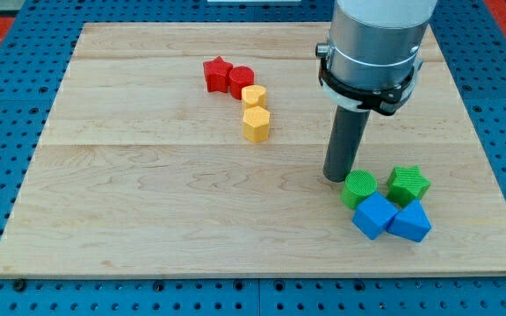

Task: Move the yellow hexagon to the bottom center

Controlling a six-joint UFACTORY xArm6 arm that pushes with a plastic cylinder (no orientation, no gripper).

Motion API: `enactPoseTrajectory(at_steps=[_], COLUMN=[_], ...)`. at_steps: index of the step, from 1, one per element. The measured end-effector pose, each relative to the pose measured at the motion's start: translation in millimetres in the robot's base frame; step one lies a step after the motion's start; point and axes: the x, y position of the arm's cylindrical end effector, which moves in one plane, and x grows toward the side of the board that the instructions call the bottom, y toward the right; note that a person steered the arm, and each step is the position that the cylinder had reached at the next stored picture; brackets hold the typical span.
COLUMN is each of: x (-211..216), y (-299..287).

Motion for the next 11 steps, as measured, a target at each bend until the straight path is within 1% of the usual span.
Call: enactPoseTrajectory(at_steps=[1, 2, 3, 4, 6, 7, 9, 10, 11], x=[0, -21, -58, -77, -91, -67, -113, -76, -37], y=[1, 8, 27, 27, -76, -135, -162, -170, -163])
